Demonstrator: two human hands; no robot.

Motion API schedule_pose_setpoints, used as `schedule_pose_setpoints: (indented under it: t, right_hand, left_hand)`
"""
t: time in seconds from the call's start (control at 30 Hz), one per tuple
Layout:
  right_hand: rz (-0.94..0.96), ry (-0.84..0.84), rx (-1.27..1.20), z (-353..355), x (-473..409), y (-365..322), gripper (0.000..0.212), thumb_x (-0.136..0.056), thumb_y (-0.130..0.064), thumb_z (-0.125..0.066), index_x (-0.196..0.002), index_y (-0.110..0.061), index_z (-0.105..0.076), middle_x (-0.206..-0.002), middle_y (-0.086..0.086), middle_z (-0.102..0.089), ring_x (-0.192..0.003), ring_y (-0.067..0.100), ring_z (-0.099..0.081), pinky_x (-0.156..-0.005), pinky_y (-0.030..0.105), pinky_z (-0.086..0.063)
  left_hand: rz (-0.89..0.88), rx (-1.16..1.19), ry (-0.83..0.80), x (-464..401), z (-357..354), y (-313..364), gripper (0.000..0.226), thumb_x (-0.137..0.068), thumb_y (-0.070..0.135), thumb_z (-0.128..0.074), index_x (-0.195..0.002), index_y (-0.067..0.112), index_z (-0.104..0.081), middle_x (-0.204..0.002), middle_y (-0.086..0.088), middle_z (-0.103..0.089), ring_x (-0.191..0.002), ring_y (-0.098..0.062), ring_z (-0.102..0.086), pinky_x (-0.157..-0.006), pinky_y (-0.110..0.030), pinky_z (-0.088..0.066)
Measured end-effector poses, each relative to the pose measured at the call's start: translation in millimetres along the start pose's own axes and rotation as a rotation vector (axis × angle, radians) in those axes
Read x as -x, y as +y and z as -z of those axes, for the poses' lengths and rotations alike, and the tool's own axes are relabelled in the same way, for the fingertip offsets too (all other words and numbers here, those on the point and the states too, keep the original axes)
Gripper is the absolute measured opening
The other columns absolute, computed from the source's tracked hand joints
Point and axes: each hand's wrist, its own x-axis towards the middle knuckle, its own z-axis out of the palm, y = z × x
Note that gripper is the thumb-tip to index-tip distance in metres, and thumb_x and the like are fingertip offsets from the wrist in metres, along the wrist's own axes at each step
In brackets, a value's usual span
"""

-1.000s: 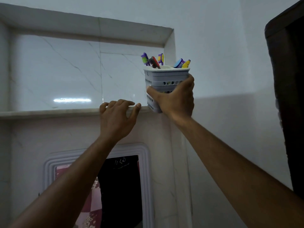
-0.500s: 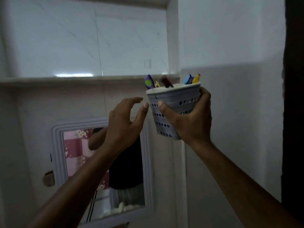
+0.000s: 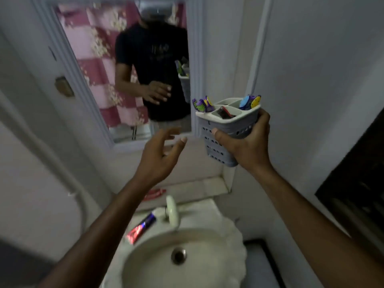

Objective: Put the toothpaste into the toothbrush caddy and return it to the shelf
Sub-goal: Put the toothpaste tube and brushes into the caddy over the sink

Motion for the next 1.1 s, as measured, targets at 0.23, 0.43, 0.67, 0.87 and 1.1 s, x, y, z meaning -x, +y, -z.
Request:
schedule_pose_setpoints:
  t: [0.23,0.43,0.67,0.87,1.1]
  right_hand:
    - [-0.251,-0.127,0.097,-20,89,87,0.112,-0.056,-0.063,-0.103,-0.143,-0.016,-0.051,-0.140,-0.001,-0.067,-0.127,0.016,-0.070,-0.104,0.045,-0.061]
    - [-0.402,-0.163,0.252,-42,148,146,0.116,-0.049,-0.080,-0.097,-0.140,-0.024,-0.051,-0.135,-0.009,-0.070,-0.119,0.015,-0.072,-0.099,0.045,-0.063]
    - [-0.515,-0.176,0.341,-77,193,206,0.124,-0.054,-0.058,-0.109,-0.150,-0.012,-0.047,-0.147,0.003,-0.061,-0.134,0.023,-0.066,-0.100,0.026,-0.051]
    - [-0.575,-0.187,0.314,-100,212,227,0.128,-0.049,-0.050,-0.113,-0.145,-0.012,-0.037,-0.135,-0.010,-0.053,-0.118,0.004,-0.060,-0.097,0.023,-0.055]
    - [-0.552,-0.173,0.312,-104,218,227,0.141,-0.036,-0.094,-0.091,-0.145,-0.026,-0.034,-0.138,-0.008,-0.057,-0.116,0.011,-0.065,-0.093,0.026,-0.056]
  left_hand:
    - [0.265,0.052,-0.059,85,-28,-80,0.032,-0.106,0.045,-0.065,-0.128,0.025,-0.075,-0.120,0.014,-0.076,-0.110,0.005,-0.070,-0.091,-0.024,-0.059]
    - [0.483,0.012,-0.031,128,-35,-150,0.030,-0.109,0.036,-0.061,-0.125,0.016,-0.077,-0.120,0.002,-0.078,-0.109,-0.010,-0.071,-0.089,-0.007,-0.049]
    - [0.695,-0.134,-0.139,171,-46,-223,0.023,-0.107,0.015,-0.063,-0.121,0.002,-0.076,-0.117,-0.016,-0.077,-0.111,-0.034,-0.072,-0.095,-0.038,-0.055]
    - [0.667,-0.551,-0.380,180,-43,-269,0.049,-0.103,0.027,-0.064,-0.150,0.018,-0.058,-0.149,-0.014,-0.059,-0.137,-0.037,-0.054,-0.110,-0.051,-0.046]
    - [0.589,-0.462,-0.412,173,-39,-295,0.038,-0.105,0.031,-0.062,-0.139,0.013,-0.066,-0.131,-0.012,-0.070,-0.123,-0.034,-0.063,-0.105,-0.046,-0.047]
